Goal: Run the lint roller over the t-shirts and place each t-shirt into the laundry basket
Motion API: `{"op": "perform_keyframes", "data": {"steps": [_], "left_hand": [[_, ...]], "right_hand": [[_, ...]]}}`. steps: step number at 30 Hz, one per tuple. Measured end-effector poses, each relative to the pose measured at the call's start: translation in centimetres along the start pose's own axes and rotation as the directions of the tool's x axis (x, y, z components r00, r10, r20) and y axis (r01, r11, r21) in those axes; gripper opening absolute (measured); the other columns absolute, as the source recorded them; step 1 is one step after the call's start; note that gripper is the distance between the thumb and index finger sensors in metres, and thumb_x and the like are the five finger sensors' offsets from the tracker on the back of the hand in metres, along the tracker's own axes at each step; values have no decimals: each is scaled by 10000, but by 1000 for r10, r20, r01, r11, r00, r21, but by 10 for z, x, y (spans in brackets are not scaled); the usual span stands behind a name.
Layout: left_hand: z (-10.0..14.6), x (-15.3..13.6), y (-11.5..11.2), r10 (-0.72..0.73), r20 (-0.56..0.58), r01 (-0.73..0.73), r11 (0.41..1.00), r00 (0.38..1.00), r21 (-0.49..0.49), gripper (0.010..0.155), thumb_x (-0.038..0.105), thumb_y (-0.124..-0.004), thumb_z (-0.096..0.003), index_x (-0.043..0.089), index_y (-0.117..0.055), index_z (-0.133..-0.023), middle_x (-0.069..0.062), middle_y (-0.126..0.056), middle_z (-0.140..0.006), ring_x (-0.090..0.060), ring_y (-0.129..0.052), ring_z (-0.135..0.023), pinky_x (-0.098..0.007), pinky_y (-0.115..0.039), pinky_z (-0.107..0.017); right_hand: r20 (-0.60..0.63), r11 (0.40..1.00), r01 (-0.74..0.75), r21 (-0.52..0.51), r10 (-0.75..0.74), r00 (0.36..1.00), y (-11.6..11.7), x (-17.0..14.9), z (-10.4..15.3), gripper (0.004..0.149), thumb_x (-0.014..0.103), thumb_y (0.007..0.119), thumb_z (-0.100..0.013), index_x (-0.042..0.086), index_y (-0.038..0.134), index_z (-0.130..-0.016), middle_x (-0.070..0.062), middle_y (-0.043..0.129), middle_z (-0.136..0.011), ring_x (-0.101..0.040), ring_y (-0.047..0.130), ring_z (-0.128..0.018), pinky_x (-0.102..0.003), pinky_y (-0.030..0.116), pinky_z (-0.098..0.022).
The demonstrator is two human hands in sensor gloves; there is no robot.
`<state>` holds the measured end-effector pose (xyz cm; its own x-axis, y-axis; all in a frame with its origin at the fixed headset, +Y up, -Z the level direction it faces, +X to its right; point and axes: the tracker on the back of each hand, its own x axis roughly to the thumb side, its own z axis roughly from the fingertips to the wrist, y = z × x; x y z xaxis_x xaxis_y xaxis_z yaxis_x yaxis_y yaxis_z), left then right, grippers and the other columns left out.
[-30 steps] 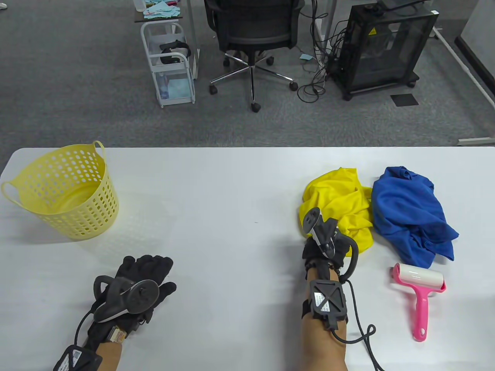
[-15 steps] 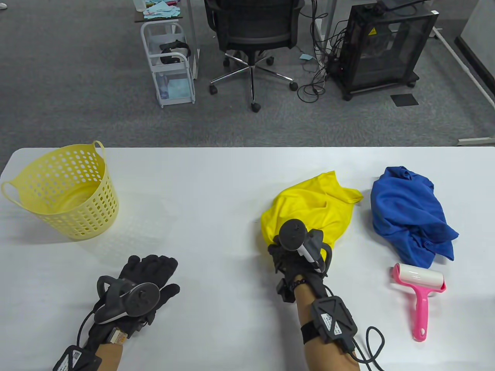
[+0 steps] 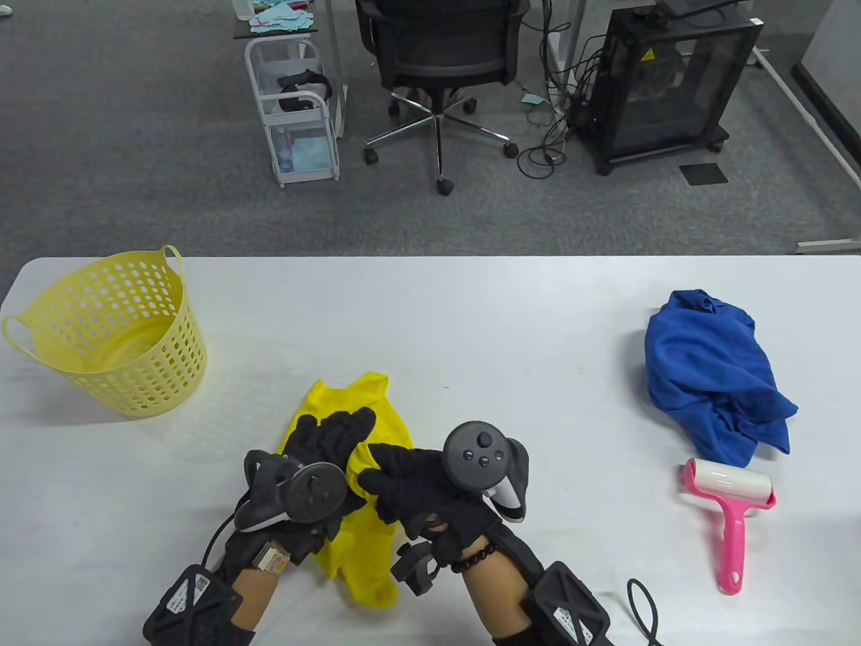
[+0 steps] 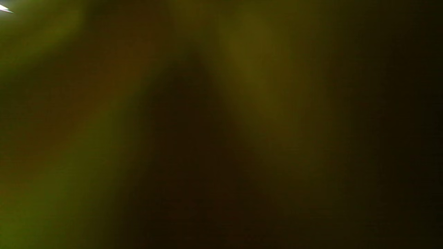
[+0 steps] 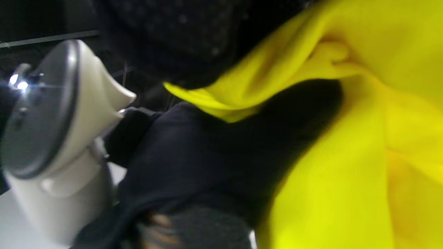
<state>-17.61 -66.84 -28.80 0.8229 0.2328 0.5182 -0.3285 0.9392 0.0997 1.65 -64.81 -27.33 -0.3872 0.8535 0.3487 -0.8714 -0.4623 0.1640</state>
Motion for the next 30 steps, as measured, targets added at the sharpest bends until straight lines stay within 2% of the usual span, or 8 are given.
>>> {"op": "perform_keyframes", "data": {"steps": [3, 7, 9, 13, 16, 19, 23, 30], "left_hand": [[-8, -5, 12, 205, -38, -199, 971, 978, 133, 554, 499, -824, -444, 214, -702, -903, 30, -976, -755, -248, -1052, -693, -558, -737, -635], [-2, -13, 20, 420, -17, -398, 873, 907, 283, 545, 526, -777, -455, 176, -735, -871, 16, -1008, -650, -225, -1099, -530, -496, -812, -553], [4, -14, 26, 508, 20, -490, 818, 861, 300, 553, 542, -750, -458, 173, -737, -870, 22, -1018, -635, -202, -1116, -489, -480, -837, -526], [9, -16, 34, 657, 73, -648, 710, 750, 275, 598, 579, -700, -460, 147, -746, -870, 19, -1047, -593, -174, -1140, -417, -455, -874, -476], [12, -24, 42, 688, 97, -682, 674, 719, 283, 646, 620, -698, -447, 125, -778, -854, 13, -1083, -533, -179, -1157, -353, -448, -893, -437], [18, -44, 52, 604, 55, -582, 734, 795, 350, 640, 624, -728, -447, 137, -782, -859, 19, -1082, -548, -187, -1153, -377, -459, -881, -456], [24, -71, 54, 352, -98, -296, 884, 931, 362, 592, 584, -787, -456, 177, -767, -886, 11, -1057, -624, -212, -1130, -468, -496, -840, -510], [17, -63, 41, -18, -220, 79, 959, 975, 271, 520, 567, -757, -447, 232, -823, -839, 53, -1066, -607, -194, -1126, -480, -521, -810, -547]], "right_hand": [[39, 992, 66, -109, -62, 997, -19, -8, 8, 492, 435, 773, -452, 154, 751, -855, 146, 1003, -384, -62, 883, -624, -538, 666, -637], [34, 985, 36, -170, -31, 999, -39, -15, 12, 832, 547, 760, -440, 135, 354, -1039, -94, 695, -972, -414, 577, -984, -715, 423, -677], [-10, 979, -171, -106, 171, 985, -40, -22, 10, 998, 654, 723, -398, 123, 179, -1044, -242, 348, -1125, -550, 362, -1019, -787, 285, -640], [-27, 929, -323, 180, 333, 943, -22, -33, 3, 1032, 696, 697, -371, 140, 156, -1051, -246, 273, -1154, -583, 310, -1020, -813, 270, -620], [-55, 972, -232, -37, 230, 972, -26, -35, 2, 532, 504, 699, -456, 216, 734, -902, -55, 953, -863, -351, 845, -888, -700, 525, -664], [-83, 989, 30, -148, -42, 996, -50, -41, 3, 495, 461, 694, -474, 196, 729, -892, -38, 962, -830, -331, 894, -839, -636, 616, -655], [21, 883, 401, -243, -408, 913, -95, -51, 11, 488, 385, 725, -494, 161, 666, -924, -46, 919, -864, -311, 876, -857, -599, 612, -681], [64, 800, 399, -449, -416, 907, -134, -55, 25, 511, 426, 816, -487, 115, 712, -879, 59, 984, -328, -101, 1020, -143, -359, 899, -341]]}}
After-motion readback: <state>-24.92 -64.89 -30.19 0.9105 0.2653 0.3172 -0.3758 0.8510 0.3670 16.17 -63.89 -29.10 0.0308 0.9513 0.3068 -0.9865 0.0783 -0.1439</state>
